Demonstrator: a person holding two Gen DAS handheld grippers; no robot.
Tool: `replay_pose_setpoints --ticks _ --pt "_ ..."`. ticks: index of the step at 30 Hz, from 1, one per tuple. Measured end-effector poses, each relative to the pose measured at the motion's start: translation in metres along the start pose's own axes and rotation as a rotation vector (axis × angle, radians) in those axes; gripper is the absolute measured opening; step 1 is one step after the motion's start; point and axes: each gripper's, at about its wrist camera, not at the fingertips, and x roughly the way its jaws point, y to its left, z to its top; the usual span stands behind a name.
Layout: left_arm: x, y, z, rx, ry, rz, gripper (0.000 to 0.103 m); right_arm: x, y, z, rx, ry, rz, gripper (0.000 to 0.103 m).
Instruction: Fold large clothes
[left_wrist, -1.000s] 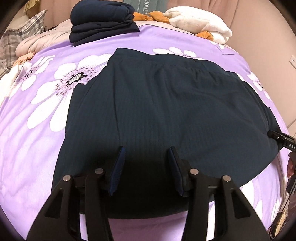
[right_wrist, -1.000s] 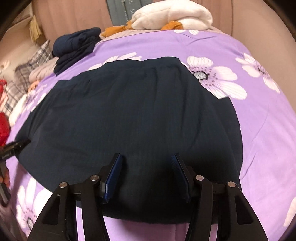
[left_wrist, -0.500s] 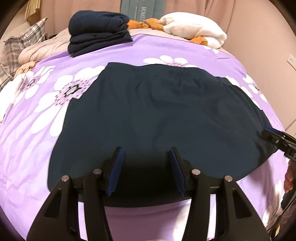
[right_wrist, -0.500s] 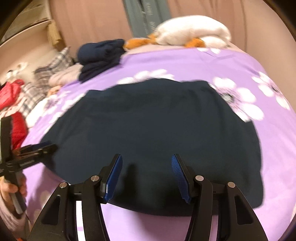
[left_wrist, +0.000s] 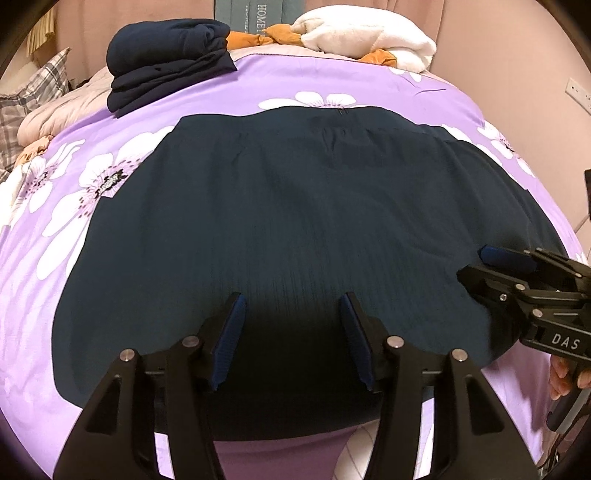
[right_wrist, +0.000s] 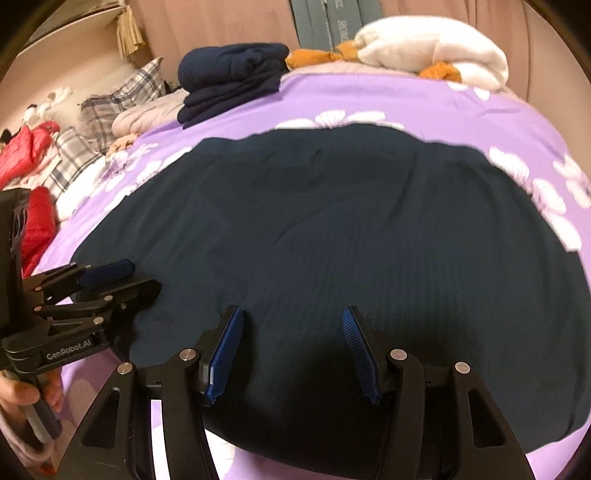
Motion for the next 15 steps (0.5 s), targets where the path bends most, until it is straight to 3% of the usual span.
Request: replay_pose_setpoints --ticks 9,15 --pt "-0.002 -0.001 0.0 -0.01 0.005 0.003 0.056 -0.003 0.004 0.0 0.001 0.008 -0.008 0.056" --pt "-0.016 0.011 0.001 -0.042 -0.014 0.049 0.058 -0.03 -0.011 -0.002 0.014 -0.059 -0.045 0.056"
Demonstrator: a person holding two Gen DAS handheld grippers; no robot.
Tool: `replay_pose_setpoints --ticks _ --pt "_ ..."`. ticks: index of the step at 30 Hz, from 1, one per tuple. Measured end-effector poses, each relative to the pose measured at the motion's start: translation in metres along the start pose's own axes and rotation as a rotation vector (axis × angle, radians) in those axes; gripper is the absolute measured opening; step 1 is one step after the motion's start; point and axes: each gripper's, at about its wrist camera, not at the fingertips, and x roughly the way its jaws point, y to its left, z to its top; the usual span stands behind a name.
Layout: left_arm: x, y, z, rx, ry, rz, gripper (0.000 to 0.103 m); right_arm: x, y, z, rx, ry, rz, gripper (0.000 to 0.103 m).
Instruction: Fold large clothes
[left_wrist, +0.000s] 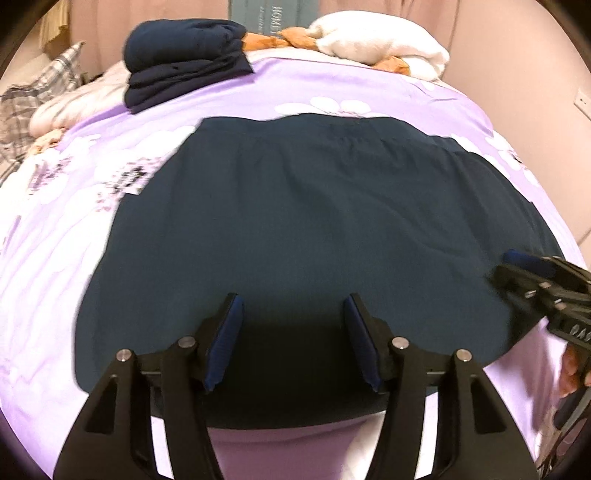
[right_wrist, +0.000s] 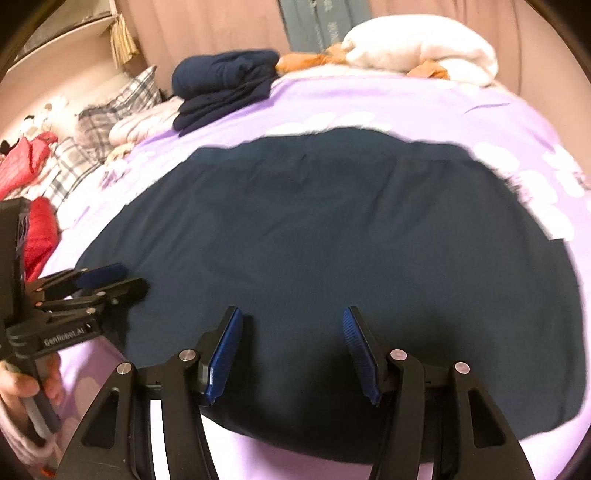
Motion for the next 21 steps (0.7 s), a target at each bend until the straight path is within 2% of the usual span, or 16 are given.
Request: replay_pose_setpoints --ticks 4,7,12,16,21 --pt "0.0 0.021 0.0 -0.06 0.002 0.056 0.058 -0.009 -0.025 -0.002 0.058 -0.023 -0.044 0.057" --pt "0.005 0.033 -0.003 -0.1 0.019 0.063 0.058 -0.008 -0.038 -0.005 0.097 -0.02 -0.066 0.057" --pt "0.008 0.029 -0.006 -0.068 0.017 0.082 0.059 0.003 -0.031 -0.01 0.057 0.006 -0.103 0.058" --pt "0.008 0.034 -0.008 -0.086 0.018 0.054 0.059 0.007 -0.02 -0.013 -0.01 0.017 -0.141 0.068" --pt "-0.005 0.049 -0.009 -0.15 0.0 -0.001 0.06 -0.002 -0.028 -0.011 0.017 0.014 -0.097 0.069"
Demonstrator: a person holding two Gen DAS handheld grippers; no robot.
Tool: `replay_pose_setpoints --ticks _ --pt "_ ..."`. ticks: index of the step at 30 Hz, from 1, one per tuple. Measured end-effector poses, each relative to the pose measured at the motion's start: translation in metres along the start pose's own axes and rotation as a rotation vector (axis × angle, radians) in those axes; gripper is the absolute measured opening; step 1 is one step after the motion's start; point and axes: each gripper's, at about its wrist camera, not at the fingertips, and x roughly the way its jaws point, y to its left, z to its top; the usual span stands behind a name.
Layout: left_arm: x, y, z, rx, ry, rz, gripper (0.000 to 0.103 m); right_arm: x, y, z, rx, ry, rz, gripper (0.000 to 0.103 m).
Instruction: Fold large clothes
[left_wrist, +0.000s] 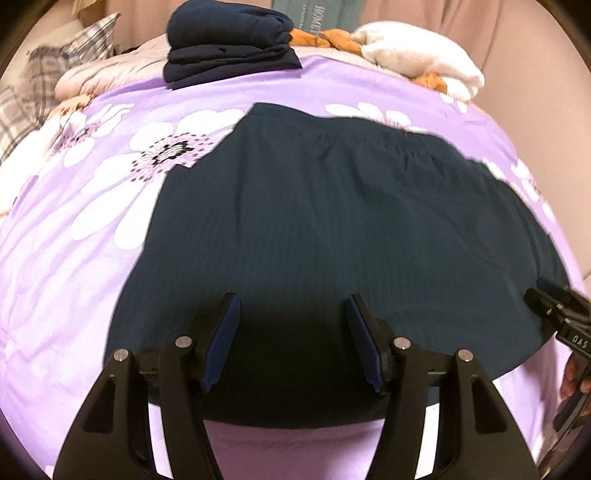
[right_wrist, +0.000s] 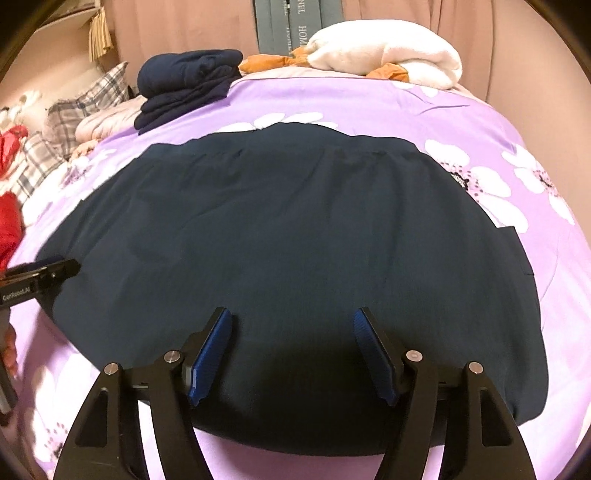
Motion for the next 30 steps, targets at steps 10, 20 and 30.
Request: replay_pose_setpoints --ticks 10,20,30 --pt "-0.028 0.07 -0.001 -0.176 -0.054 0.095 0.078 -0.037 -0.073 -0.001 0.196 -0.075 -0.065 0.071" --pt "-0.019 0.077 0.001 -0.209 -0.01 0.017 0.08 -0.044 -0.122 -0.004 0.343 -0.085 -0.158 0.079" --pt "-0.008 0.062 0.006 -0.14 0.023 -0.057 0.075 -0.02 -0.13 -0.015 0.416 0.01 -0.03 0.078"
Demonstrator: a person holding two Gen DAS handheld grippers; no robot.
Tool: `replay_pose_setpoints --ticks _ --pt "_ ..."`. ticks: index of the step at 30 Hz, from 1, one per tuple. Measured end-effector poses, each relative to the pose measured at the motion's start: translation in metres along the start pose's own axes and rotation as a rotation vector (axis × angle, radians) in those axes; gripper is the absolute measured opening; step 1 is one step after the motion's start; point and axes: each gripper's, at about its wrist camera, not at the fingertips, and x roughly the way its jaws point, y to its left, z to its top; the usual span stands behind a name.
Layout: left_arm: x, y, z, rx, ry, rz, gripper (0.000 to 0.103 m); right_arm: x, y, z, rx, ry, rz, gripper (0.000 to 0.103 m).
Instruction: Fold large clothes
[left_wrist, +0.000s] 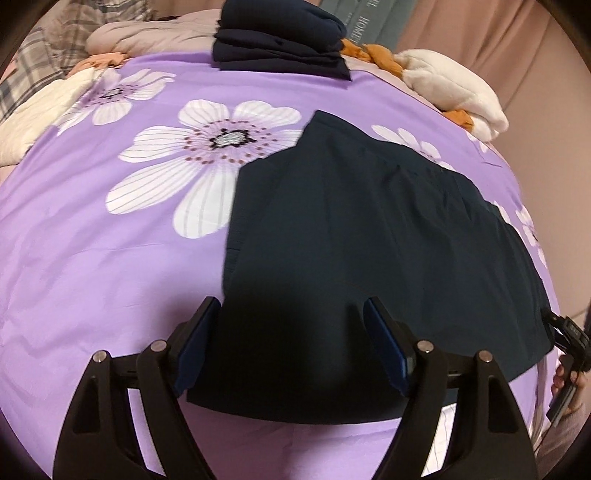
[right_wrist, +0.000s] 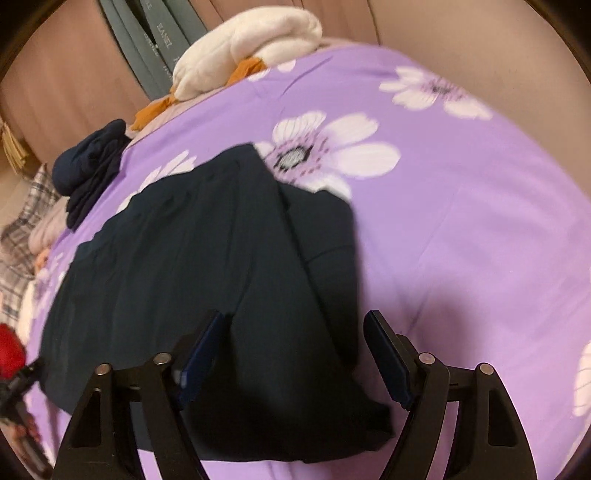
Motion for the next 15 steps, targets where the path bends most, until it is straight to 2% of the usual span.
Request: replay_pose_setpoints --ticks 3,4,6,14,15 --pt "0.0 -0.002 -0.001 0.029 0.004 0.001 0.07 -0.003 0.004 -0.005 -0.013 -0.011 0.022 0.072" --pt "-0.001 -0.003 -0.002 0.038 0.003 0.002 0.069 -0.004 0.005 -0.006 -0.022 -0.019 0.026 0.068" --pt "-0.001 -0.003 -0.003 0.047 0.005 -0.011 0.062 -0.008 0.007 -0.007 -0.033 -0.025 0.034 0.064" --pt "0.004 -0.006 -0.003 0.07 0.02 -0.03 0.058 -0.009 0.005 -0.002 -0.064 -0.039 0.024 0.041" --pt "0.006 -0.008 -0.003 0.076 0.025 -0.03 0.055 -0.007 0.007 -0.001 -0.07 -0.036 0.018 0.038"
